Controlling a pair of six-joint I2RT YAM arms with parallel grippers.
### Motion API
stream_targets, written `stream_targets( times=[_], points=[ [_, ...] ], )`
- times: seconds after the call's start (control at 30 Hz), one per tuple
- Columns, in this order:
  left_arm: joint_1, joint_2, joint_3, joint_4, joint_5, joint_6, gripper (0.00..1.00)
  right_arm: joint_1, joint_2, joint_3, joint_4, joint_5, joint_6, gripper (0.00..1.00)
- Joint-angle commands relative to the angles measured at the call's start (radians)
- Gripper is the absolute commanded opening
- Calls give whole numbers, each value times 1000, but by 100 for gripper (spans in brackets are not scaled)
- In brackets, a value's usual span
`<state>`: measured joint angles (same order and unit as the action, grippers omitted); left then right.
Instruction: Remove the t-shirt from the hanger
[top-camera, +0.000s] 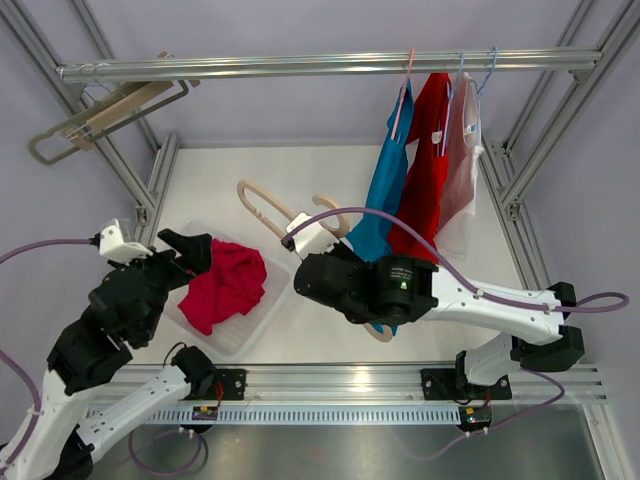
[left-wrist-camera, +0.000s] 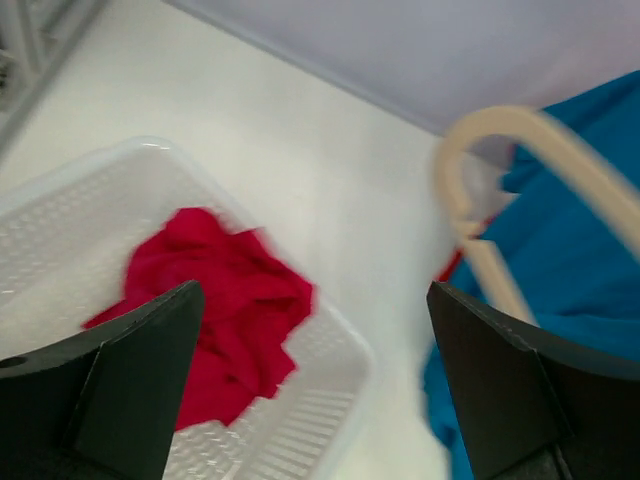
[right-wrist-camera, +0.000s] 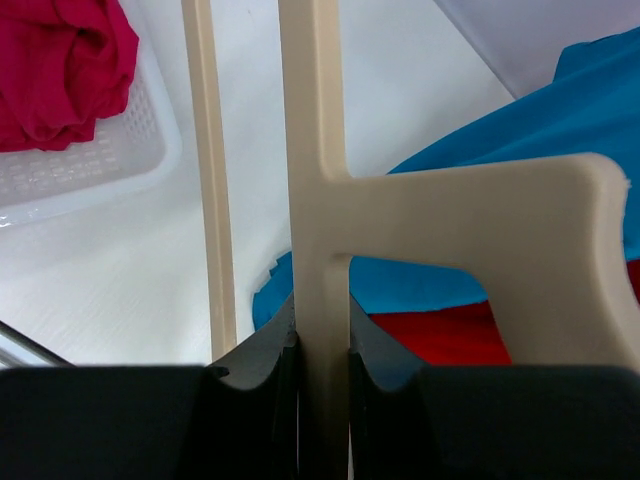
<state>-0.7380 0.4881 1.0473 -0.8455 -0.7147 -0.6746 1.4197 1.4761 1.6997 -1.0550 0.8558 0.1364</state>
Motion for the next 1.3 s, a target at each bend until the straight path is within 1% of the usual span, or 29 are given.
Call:
stream_targets(
  times=[0.0, 0.03, 0.07, 0.1, 0.13, 0.17, 0.23, 0.3, 0.33, 0.43, 0.57, 0.6, 0.67, 0.73, 0.77, 0.83, 0.87, 0.9, 0.93, 0.97, 1.0, 1.03, 1.07, 1.1, 1.13, 1.17, 1.2, 1.23, 1.27],
  points=[
    [3, -26, 34, 61, 231, -109, 99, -21, -1, 64, 64, -24, -76, 0],
    [3, -25, 30, 84, 260, -120, 99, -22, 13, 89, 62, -24, -77, 0],
    [3, -23, 17, 152, 294, -131, 99, -21, 39, 100, 61, -26, -77, 0],
    [2, -19, -2, 198, 378, -161, 99, -22, 53, 109, 61, -35, -78, 0],
    [3, -14, -51, 308, 423, -180, 99, -21, 64, 123, 66, -38, -80, 0],
    [3, -8, -75, 365, 490, -198, 99, -22, 81, 127, 69, -41, -78, 0],
    [3, 30, -125, 500, 517, -236, 99, -22, 92, 127, 90, -54, -80, 0],
    [3, 72, -151, 589, 552, -270, 98, -22, 119, 133, 87, -58, -77, 0],
    [3, 85, -164, 668, 567, -279, 98, -22, 130, 143, 84, -57, -75, 0],
    [3, 144, -193, 779, 587, -296, 98, -22, 167, 158, 70, -52, -64, 0],
    [3, 217, -219, 879, 604, -309, 95, -21, 193, 164, 76, -54, -47, 0],
    [3, 257, -233, 920, 598, -313, 88, -19, 197, 166, 78, -54, -34, 0],
    [3, 270, -234, 925, 592, -319, 78, -16, 196, 163, 85, -51, -26, 0],
    [3, 274, -266, 971, 584, -332, 62, -13, 175, 140, 98, -51, -3, 0],
    [3, 270, -274, 997, 580, -335, 40, -13, 164, 129, 111, -57, 6, 0],
    [3, 251, -279, 1002, 558, -330, 12, -8, 121, 82, 124, -96, 45, 0],
    [3, 242, -282, 1002, 549, -330, 0, -10, 74, 54, 165, -113, 70, 0],
    [3, 231, -286, 1008, 535, -330, 0, -8, 43, 26, 191, -162, 81, 2],
    [3, 212, -291, 1014, 531, -330, 0, -10, 12, -38, 225, -185, 92, 6],
    [3, 202, -299, 1026, 528, -332, 0, -8, -55, -73, 298, -217, 101, 20],
    [5, 193, -302, 1034, 523, -336, 0, -10, -94, -106, 332, -277, 118, 30],
    [5, 179, -306, 1051, 524, -342, 0, -8, -130, -186, 419, -312, 124, 39],
    [5, 175, -306, 1056, 528, -345, 0, -10, -211, -236, 470, -345, 127, 49],
    [6, 172, -302, 1060, 535, -353, 0, -10, -255, -282, 513, -404, 138, 65],
    [6, 172, -299, 1066, 543, -361, 0, -10, -293, -384, 605, -431, 141, 71],
    [6, 178, -294, 1073, 558, -367, 0, -10, -369, -438, 650, -452, 156, 73],
    [8, 181, -280, 1074, 570, -373, 0, -10, -397, -477, 676, -449, 166, 77],
    [9, 185, -271, 1070, 578, -378, 0, -10, -417, -532, 699, -449, 170, 77],
    [9, 194, -262, 1066, 596, -382, 0, -8, -445, -547, 698, -449, 181, 78]
  ],
)
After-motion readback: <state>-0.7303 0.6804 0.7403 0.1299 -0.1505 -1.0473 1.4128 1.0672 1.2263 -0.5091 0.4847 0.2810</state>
